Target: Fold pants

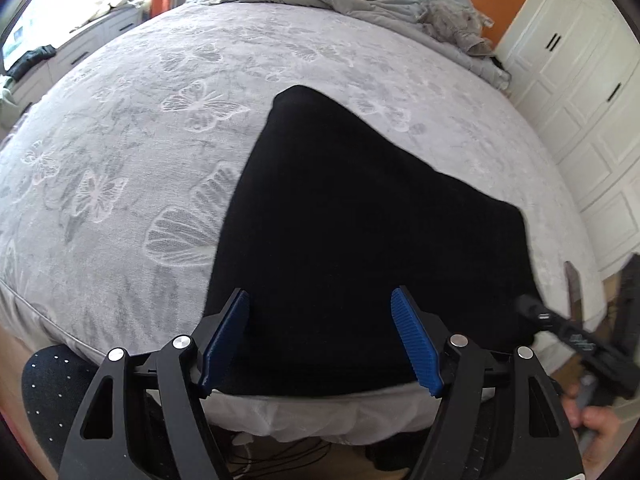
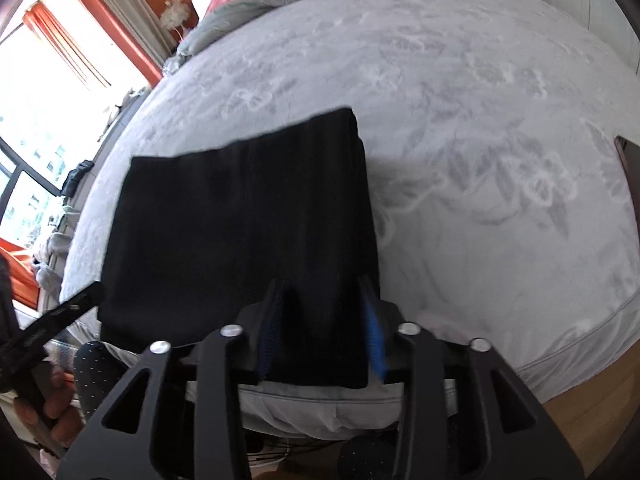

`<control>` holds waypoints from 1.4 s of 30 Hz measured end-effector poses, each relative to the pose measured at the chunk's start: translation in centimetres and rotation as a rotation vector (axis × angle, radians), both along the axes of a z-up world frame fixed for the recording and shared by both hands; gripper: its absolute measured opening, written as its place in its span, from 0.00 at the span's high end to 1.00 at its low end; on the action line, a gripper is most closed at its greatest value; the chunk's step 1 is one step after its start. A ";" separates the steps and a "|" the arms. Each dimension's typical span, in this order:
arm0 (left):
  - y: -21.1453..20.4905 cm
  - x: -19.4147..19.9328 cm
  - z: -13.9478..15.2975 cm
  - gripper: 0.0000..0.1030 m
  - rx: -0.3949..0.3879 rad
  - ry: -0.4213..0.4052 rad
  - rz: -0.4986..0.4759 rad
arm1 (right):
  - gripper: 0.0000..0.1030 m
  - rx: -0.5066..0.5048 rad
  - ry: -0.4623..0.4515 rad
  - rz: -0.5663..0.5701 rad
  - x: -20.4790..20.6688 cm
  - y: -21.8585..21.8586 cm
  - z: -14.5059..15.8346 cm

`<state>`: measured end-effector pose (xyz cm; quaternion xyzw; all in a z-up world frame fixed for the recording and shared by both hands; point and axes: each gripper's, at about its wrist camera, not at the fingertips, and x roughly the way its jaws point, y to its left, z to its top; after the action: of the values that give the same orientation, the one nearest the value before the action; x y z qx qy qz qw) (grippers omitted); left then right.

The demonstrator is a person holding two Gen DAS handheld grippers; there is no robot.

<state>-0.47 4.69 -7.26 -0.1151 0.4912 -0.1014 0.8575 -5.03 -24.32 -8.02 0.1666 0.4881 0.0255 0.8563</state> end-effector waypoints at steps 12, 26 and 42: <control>-2.7 -4.5 0.6 0.25 0.014 -0.093 -0.222 | 0.68 0.040 0.084 0.029 0.9 0.8 -0.4; 8.8 -9.7 2.1 0.25 -0.063 -0.130 -0.033 | 0.85 0.168 -0.115 0.605 8.7 28.5 13.8; 22.3 -11.8 3.1 0.22 -0.056 -0.148 0.265 | 0.61 -0.012 -0.084 0.544 8.9 34.2 6.1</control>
<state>-12.25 27.00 -4.14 -0.1951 0.4041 -0.0095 0.8936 3.83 9.83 -1.92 0.0231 0.4793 0.2587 0.8383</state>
